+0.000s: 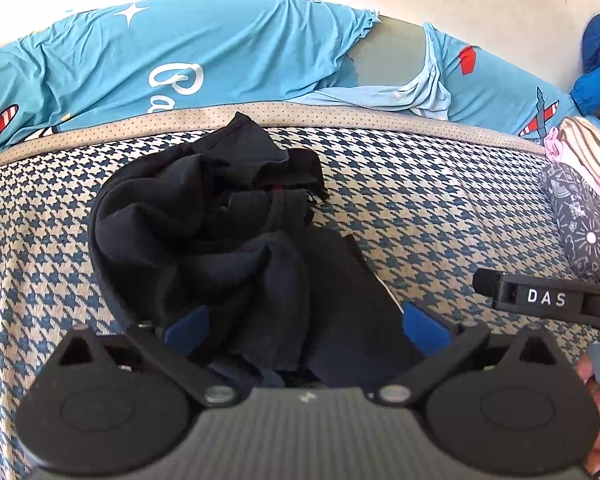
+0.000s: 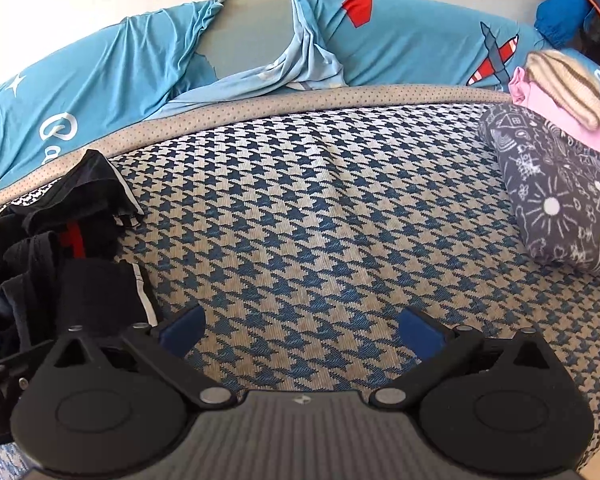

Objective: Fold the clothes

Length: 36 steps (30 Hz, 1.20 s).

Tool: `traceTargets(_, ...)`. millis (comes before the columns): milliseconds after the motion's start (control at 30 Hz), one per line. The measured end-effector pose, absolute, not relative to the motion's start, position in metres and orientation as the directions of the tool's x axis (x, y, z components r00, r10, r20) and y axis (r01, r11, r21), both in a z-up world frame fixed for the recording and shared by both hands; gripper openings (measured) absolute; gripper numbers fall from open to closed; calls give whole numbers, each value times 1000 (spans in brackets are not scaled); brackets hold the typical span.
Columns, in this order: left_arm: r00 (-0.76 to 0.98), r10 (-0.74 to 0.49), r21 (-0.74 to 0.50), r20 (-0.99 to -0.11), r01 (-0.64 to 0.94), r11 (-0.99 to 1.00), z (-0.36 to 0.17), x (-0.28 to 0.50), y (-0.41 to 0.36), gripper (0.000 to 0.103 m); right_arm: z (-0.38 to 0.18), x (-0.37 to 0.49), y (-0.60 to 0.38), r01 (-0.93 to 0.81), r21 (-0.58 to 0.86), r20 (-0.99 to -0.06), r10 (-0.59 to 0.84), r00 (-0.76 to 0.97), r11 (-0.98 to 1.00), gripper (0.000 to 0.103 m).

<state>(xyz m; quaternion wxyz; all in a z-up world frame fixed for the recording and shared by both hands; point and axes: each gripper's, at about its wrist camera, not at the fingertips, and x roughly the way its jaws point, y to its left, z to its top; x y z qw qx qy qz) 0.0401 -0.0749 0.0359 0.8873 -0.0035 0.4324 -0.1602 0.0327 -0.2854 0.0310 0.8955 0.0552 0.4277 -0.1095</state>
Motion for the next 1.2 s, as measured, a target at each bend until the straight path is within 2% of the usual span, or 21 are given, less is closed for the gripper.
traceTargets(467,569,-290,-148,-770,282,948,35,39,-76,103,37,31,-289,264,5,-759,-168,628,965,103)
traceTargets(733,572,-286,-154,-769,268,951,36,41,-73,103,45,28,-291,295,-58,-711,-247,658,954,103)
traceTargets(1000,570,-229,-121,-789,221,968,34,44,-67,103,35,34,-284,237,2,-776,-148,613,972,103)
traceTargets(1200,569,-227,-130,-790,207,970,34,44,-63,103,34,34,-271,194,14,-787,-109,607,981,103)
